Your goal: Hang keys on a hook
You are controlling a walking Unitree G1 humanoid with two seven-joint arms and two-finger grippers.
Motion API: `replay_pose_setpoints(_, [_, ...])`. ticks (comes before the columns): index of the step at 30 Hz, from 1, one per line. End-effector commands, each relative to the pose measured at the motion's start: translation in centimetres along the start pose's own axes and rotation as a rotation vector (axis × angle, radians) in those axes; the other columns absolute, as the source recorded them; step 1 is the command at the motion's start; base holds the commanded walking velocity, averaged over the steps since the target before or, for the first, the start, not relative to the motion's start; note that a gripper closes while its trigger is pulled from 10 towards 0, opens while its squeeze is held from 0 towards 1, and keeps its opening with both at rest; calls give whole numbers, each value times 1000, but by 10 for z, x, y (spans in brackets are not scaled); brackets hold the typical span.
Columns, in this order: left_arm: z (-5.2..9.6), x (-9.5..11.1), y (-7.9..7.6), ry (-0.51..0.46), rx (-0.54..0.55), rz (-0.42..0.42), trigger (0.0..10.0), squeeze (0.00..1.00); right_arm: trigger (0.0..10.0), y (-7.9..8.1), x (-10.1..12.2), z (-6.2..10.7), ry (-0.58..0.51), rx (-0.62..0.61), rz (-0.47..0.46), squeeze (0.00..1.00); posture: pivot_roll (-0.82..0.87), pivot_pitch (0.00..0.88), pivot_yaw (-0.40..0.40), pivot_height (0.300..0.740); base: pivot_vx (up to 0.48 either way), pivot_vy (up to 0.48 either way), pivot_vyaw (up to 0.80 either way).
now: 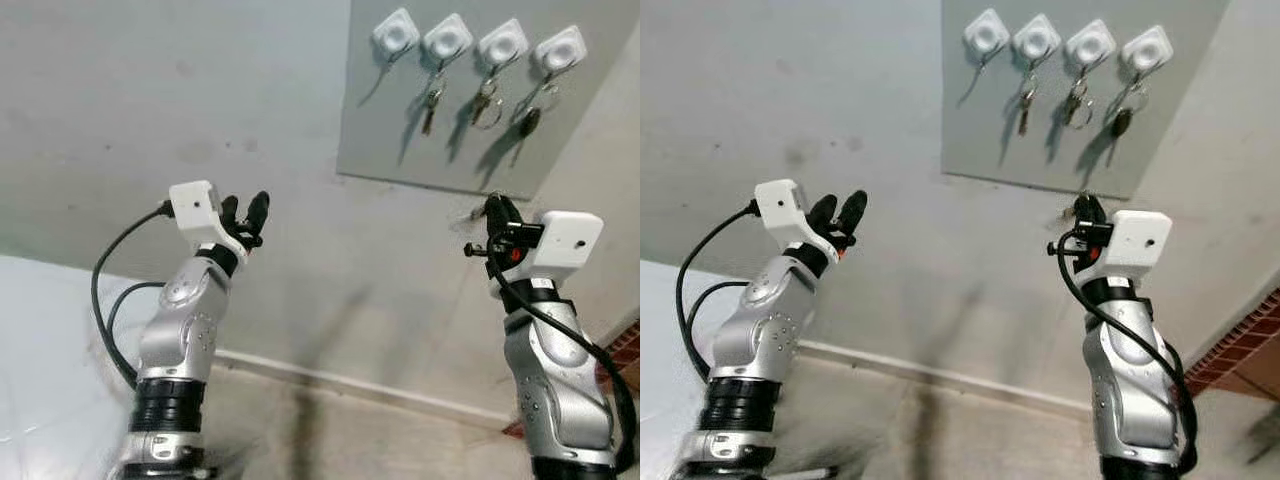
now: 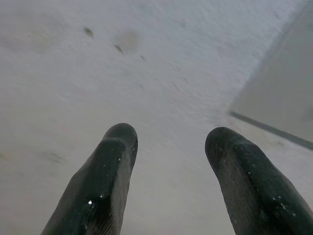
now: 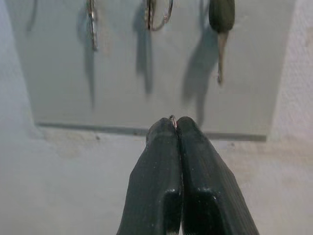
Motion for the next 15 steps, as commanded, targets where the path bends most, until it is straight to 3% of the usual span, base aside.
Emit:
replay_pose_setpoints(1, [0, 3, 4, -2, 8, -15, 10000, 0, 10000, 2, 8, -2, -33, 7, -3, 0, 5, 109, 8, 740, 0, 0, 0])
replay_pose_setpoints(15, [-2, 5, -1, 4, -10, -53, 10000, 0, 10000, 9, 8, -3, -23, 60, -16, 0, 6, 111, 9, 740, 0, 0, 0])
Point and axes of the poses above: a point about 5 cm out from each wrist's last joint towards the gripper, its own z axis pointing back from the gripper into the wrist, its own x axis along the axis of the wrist's last joint, y = z × x, the point moved 1 cm from there along -z, pointing out of the wrist towards the gripper, and after that the axes turned 14 degrees about -z, right-handed, at the moved point
